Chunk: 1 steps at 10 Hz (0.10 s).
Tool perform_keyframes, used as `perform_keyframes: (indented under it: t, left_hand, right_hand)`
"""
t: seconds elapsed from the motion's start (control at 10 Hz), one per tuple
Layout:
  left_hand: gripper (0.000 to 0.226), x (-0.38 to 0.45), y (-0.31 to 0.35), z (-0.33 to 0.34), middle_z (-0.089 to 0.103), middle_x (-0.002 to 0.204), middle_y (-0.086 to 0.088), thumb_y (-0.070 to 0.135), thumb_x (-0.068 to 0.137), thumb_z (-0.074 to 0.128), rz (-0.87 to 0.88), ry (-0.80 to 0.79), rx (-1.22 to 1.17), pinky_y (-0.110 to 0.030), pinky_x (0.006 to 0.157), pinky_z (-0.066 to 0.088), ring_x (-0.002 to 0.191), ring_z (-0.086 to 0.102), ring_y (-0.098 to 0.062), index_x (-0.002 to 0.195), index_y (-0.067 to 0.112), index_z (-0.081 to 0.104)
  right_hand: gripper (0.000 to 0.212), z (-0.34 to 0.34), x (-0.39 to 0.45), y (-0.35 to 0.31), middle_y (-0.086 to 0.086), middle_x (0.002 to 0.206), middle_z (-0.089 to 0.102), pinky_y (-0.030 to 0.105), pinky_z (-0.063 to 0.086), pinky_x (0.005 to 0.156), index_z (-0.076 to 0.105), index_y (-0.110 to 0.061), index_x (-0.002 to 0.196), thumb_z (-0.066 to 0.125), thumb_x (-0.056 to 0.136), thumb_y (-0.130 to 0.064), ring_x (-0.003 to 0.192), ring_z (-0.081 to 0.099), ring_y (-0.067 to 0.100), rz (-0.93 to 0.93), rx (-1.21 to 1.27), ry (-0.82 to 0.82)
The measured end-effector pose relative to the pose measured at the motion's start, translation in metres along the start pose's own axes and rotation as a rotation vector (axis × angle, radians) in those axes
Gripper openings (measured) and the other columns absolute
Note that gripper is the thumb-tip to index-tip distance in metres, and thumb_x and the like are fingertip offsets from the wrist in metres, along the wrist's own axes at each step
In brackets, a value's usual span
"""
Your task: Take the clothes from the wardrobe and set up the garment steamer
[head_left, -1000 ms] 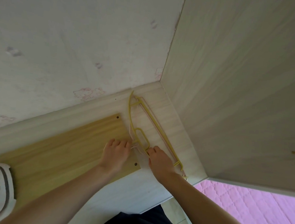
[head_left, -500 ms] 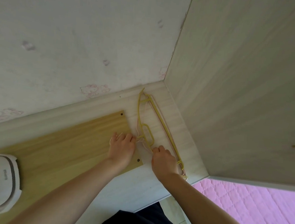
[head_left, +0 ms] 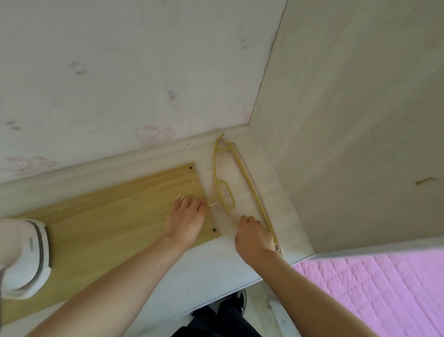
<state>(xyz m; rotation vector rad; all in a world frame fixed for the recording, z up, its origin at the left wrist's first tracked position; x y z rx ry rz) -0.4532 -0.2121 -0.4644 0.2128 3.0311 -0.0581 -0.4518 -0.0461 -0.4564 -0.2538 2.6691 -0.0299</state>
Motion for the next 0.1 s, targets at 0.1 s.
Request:
perform_keyframes:
  t: [0.1]
  left_hand:
    - [0.051,-0.0188,0.0033,-0.0037,0.068,0.081,-0.006,-0.004,0.046,0.079,-0.003,0.088,-0.047,-0.038,0.064,0.055,0.078,0.067,-0.031,0.095,0.009,0.073]
  right_hand:
    - [0.027,-0.0059,-0.0067,0.0022,0.01,0.12,0.053,0.038,0.049,0.078,0.043,-0.008,0.119,0.046,0.093,-0.016,0.112,0.053,0.028,-0.011,0.006,0.054]
Point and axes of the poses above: each hand's wrist, its own x-axis towards the middle knuckle, its own z-axis out of the palm, y = z × x, the point moved 4 cm from there along x, towards the middle knuckle
